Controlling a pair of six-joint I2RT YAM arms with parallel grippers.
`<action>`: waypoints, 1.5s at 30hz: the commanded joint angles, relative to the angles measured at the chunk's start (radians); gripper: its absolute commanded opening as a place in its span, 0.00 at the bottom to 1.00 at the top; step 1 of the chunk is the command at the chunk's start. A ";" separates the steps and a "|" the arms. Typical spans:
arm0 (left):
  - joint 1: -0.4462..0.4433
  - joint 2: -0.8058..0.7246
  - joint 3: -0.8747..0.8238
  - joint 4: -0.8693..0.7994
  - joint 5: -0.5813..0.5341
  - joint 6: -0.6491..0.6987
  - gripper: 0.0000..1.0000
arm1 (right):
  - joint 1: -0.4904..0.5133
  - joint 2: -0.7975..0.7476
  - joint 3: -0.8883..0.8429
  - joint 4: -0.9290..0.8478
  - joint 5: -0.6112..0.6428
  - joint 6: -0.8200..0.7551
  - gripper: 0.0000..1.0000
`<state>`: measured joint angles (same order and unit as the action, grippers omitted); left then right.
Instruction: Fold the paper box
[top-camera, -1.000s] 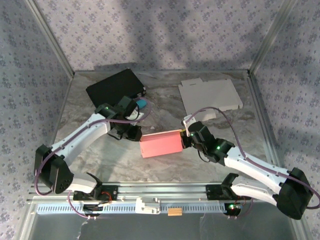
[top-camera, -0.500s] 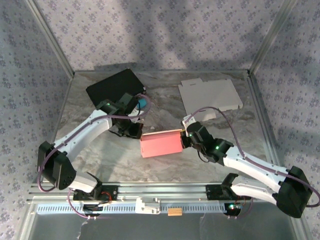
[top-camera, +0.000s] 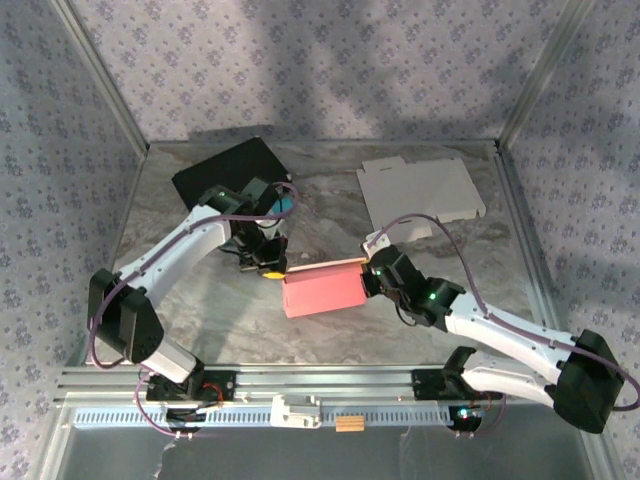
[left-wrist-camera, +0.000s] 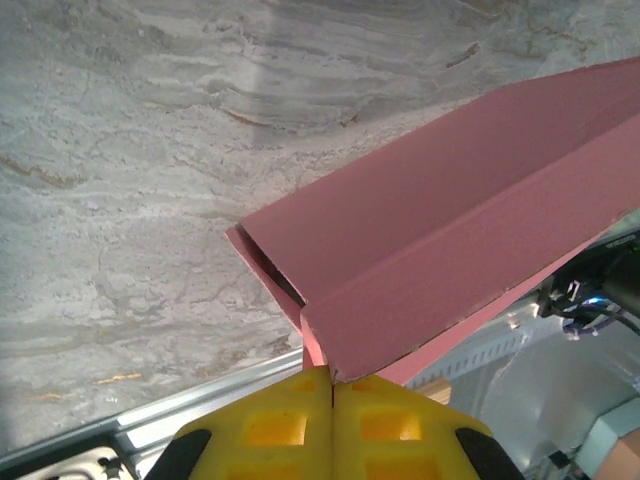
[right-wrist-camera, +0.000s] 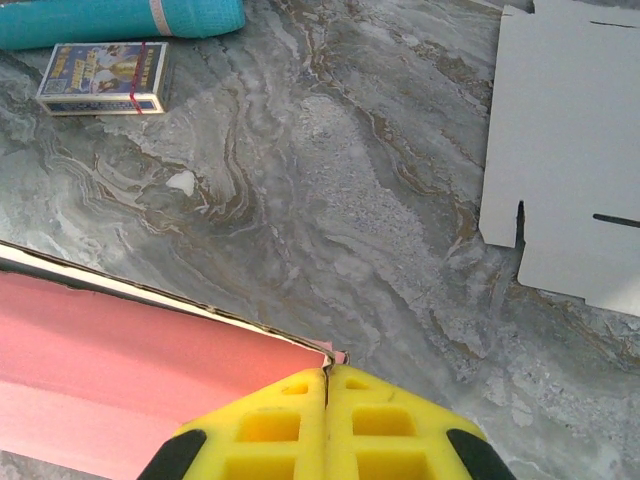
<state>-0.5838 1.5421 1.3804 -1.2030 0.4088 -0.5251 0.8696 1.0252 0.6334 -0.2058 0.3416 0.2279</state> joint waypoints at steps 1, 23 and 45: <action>0.008 0.022 0.058 -0.041 0.063 -0.039 0.00 | 0.019 0.012 0.026 -0.012 0.007 -0.021 0.00; 0.046 0.099 0.151 -0.104 0.210 -0.093 0.00 | 0.028 0.047 0.046 -0.010 0.035 -0.038 0.00; 0.050 0.125 0.147 -0.078 0.271 -0.169 0.00 | 0.055 0.079 0.065 -0.003 0.079 -0.044 0.00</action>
<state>-0.5297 1.6463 1.4956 -1.3212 0.5919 -0.6579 0.8970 1.0874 0.6647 -0.2115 0.4603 0.1940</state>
